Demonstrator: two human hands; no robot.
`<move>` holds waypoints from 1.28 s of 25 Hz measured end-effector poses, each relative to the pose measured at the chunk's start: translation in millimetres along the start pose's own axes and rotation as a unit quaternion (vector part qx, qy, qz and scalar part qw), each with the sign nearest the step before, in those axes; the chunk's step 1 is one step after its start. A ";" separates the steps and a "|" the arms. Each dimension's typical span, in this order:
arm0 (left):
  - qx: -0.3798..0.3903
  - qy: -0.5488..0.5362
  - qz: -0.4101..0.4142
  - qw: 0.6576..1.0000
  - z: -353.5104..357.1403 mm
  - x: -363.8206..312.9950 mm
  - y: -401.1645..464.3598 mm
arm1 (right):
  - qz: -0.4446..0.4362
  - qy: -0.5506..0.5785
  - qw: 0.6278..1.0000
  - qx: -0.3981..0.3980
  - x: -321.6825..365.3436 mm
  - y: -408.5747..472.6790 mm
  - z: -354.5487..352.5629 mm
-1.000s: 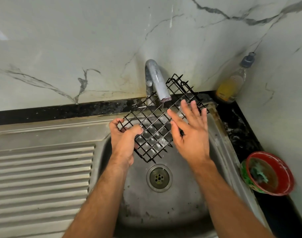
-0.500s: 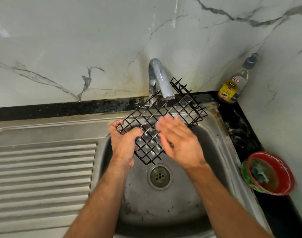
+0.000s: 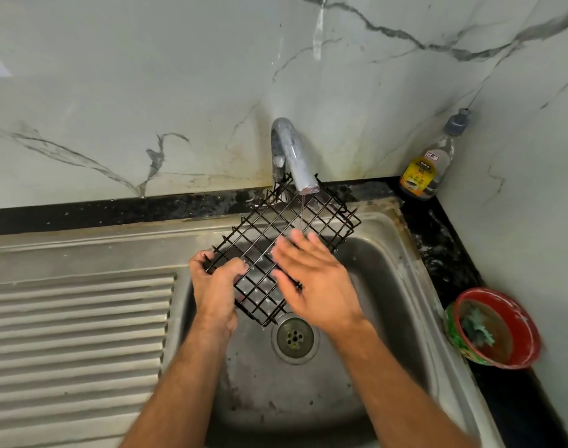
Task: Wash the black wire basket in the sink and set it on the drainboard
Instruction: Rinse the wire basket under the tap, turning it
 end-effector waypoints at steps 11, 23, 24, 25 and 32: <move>0.049 0.000 0.038 0.998 12.9 -15.2 -12.1 | 0.267 -0.128 0.955 0.005 -51.6 31.5 -36.7; 0.167 -0.003 0.068 0.984 42.5 -34.3 -3.2 | -0.019 -0.055 0.997 0.050 20.3 24.2 -20.3; 0.184 -0.008 0.073 0.980 44.4 -34.8 -4.8 | -0.010 -0.060 0.997 0.038 15.4 25.2 -26.3; 0.195 -0.012 0.078 0.978 46.7 -35.9 -6.5 | 0.012 -0.060 0.998 0.031 10.8 25.6 -30.2; 0.253 0.026 0.105 0.962 48.4 -31.1 2.2 | 0.077 -0.075 0.989 0.100 -3.8 20.4 -28.6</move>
Point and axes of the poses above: each hand's wrist, its own y-axis towards the middle knuckle, its own z-axis out of the palm, x = y × z, the point moved 7 cm from there along y, towards the middle knuckle, and after that the axes turned 13 degrees about y, right-handed, at the moved point
